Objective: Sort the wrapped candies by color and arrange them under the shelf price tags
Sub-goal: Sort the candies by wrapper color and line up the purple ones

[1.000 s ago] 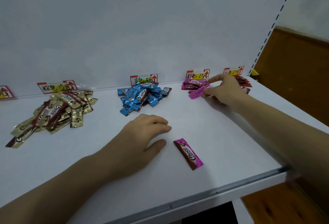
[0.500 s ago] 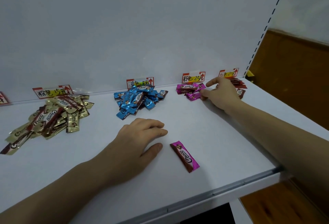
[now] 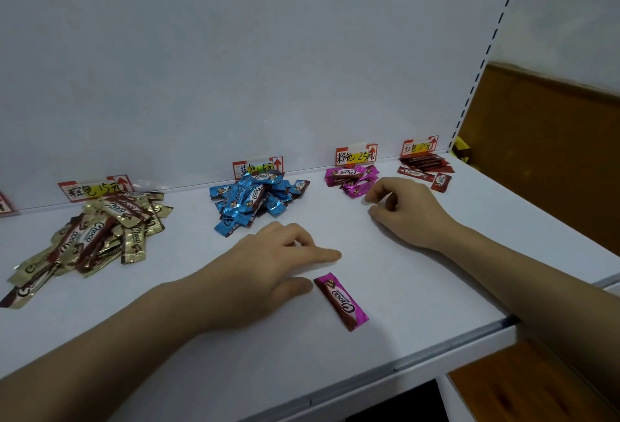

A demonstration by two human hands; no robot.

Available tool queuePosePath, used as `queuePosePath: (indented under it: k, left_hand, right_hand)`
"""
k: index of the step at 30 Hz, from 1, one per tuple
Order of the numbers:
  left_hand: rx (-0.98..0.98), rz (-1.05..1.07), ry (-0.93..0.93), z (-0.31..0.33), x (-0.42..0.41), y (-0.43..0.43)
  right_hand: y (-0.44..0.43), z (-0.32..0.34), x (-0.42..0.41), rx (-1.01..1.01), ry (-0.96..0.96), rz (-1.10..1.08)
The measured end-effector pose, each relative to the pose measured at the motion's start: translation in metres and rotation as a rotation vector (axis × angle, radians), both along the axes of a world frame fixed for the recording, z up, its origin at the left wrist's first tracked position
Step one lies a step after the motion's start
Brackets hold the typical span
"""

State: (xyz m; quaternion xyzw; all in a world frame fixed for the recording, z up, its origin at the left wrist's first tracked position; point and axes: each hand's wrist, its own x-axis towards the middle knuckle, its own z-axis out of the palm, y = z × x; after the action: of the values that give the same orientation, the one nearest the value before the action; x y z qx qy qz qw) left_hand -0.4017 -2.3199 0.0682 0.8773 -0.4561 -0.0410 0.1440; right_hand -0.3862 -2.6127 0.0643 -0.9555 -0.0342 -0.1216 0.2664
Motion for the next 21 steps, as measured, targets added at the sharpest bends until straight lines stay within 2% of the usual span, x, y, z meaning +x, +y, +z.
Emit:
queuePosePath:
  k: [3, 12, 21]
  left_hand:
    - [0.028, -0.056, -0.004, 0.003, 0.001, -0.015]
    - [-0.217, 0.037, 0.004, -0.012, 0.003, -0.025]
    - [-0.447, 0.180, -0.108, -0.017, 0.006, -0.022]
  right_hand:
    - [0.004, -0.004, -0.009, -0.050, 0.003, 0.041]
    - [0.006, -0.009, -0.011, -0.043, -0.052, 0.059]
    - [0.028, 0.016, -0.052, 0.470, 0.073, 0.374]
